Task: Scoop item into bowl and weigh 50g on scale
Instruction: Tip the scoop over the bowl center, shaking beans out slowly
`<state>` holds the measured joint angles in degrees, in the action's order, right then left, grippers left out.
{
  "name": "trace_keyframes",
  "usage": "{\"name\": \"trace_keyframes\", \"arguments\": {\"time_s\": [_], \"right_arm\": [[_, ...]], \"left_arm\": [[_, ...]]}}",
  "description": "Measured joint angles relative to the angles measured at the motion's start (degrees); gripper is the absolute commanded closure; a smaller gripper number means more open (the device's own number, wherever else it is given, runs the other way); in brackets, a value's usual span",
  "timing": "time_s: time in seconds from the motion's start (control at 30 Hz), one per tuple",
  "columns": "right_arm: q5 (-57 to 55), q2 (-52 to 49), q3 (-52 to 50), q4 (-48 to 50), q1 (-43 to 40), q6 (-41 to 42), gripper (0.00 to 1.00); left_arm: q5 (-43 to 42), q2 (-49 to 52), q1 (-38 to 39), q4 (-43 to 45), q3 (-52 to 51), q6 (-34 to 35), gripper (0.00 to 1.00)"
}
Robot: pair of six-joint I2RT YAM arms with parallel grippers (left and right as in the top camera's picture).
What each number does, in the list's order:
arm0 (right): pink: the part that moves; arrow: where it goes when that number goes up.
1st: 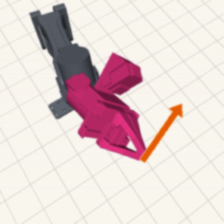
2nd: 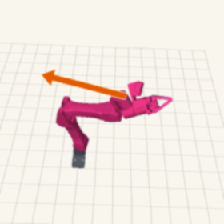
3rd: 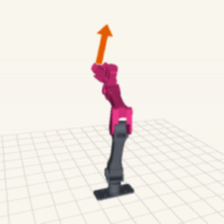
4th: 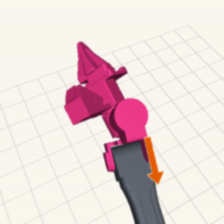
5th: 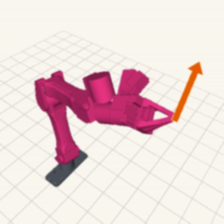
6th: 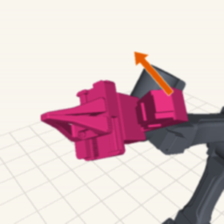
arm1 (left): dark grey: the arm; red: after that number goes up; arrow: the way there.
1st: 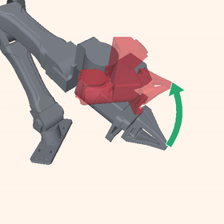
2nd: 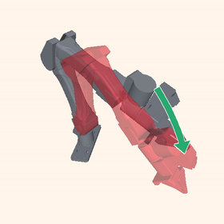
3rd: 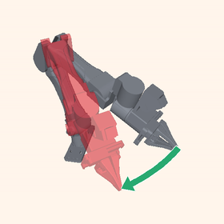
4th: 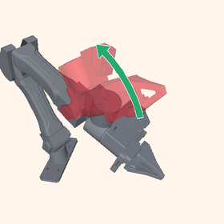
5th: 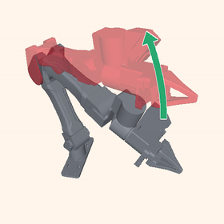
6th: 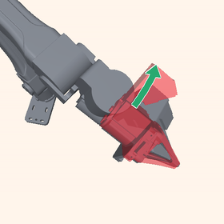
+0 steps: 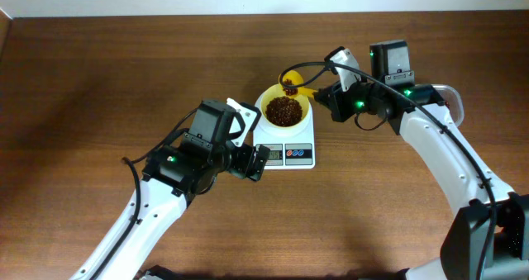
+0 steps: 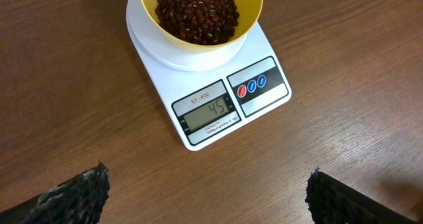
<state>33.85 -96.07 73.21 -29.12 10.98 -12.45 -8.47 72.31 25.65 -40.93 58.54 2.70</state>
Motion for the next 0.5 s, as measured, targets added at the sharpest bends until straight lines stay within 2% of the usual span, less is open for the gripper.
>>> {"name": "trace_keyframes", "arguments": {"time_s": [0.5], "right_arm": [[0.0,0.0,0.0,-0.6,0.0,0.0,0.96]], "left_arm": [[0.0,0.0,0.0,0.0,0.0,0.0,0.01]]}}
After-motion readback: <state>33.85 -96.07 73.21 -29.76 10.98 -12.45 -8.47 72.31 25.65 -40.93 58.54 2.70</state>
